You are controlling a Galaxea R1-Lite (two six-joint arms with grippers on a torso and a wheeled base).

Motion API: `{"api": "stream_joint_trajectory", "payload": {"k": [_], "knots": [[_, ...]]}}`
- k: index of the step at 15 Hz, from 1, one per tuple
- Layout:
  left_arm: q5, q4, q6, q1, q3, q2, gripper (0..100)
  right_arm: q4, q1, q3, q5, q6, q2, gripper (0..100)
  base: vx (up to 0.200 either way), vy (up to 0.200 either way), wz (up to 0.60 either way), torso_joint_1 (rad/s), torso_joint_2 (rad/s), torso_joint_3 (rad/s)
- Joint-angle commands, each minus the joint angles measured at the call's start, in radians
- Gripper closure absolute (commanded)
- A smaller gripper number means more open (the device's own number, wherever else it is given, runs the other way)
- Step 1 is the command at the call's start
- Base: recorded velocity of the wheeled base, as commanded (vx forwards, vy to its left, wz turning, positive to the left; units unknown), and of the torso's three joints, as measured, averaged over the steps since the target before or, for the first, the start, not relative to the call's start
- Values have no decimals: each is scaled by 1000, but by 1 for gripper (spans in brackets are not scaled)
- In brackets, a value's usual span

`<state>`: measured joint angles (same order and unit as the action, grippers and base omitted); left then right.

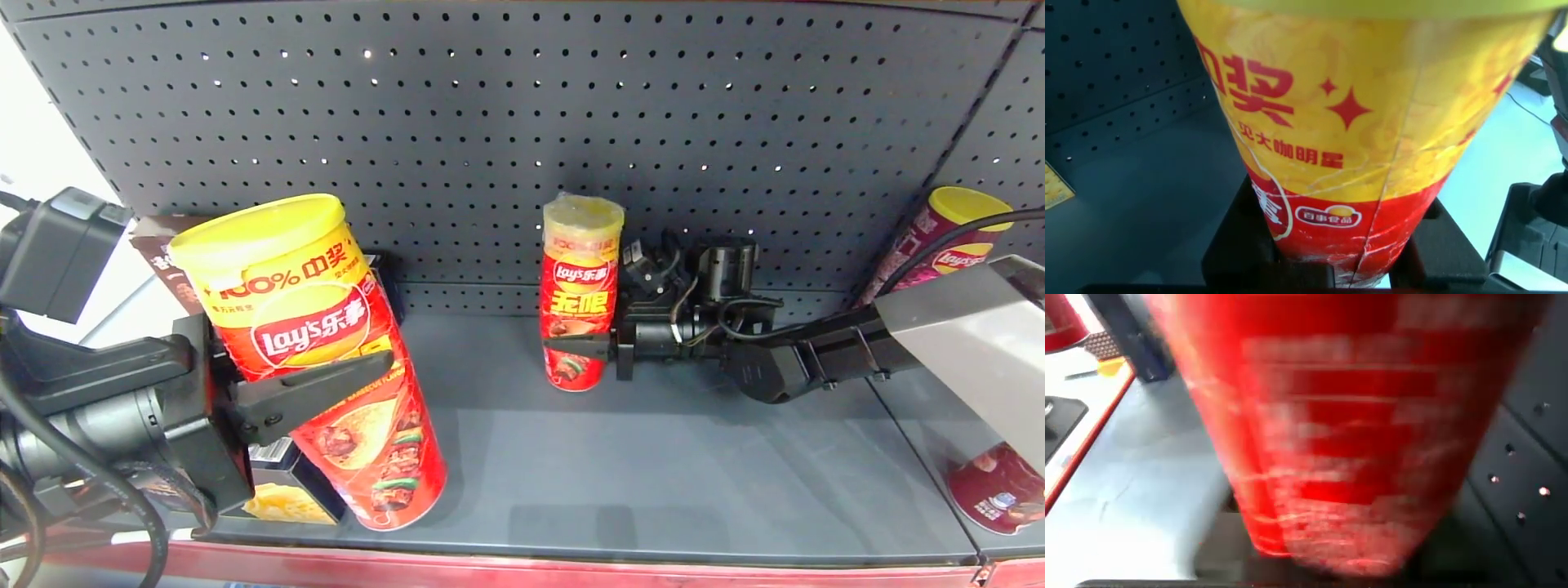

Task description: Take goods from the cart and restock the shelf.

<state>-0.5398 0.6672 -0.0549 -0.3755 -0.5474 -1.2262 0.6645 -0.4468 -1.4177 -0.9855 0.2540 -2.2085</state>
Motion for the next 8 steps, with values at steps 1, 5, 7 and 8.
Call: {"api": "stream_joint_trajectory", "payload": {"k": [1, 5, 7, 8], "knots": [[0, 0, 0, 0, 1, -1, 100, -5, -3, 2, 2, 1, 1, 100, 0, 0, 0, 0, 0, 0], [0, 0, 0, 0, 12, -1, 100, -2, -6, 29, 5, 2, 44, 100, 0, 0, 0, 0, 0, 0], [0, 0, 0, 0, 12, -1, 100, 3, -6, 72, 10, 2, 101, 100, 0, 0, 0, 0, 0, 0], [0, 0, 0, 0, 12, -1, 100, 15, -7, 111, 22, 7, 135, 100, 0, 0, 0, 0, 0, 0]]}}
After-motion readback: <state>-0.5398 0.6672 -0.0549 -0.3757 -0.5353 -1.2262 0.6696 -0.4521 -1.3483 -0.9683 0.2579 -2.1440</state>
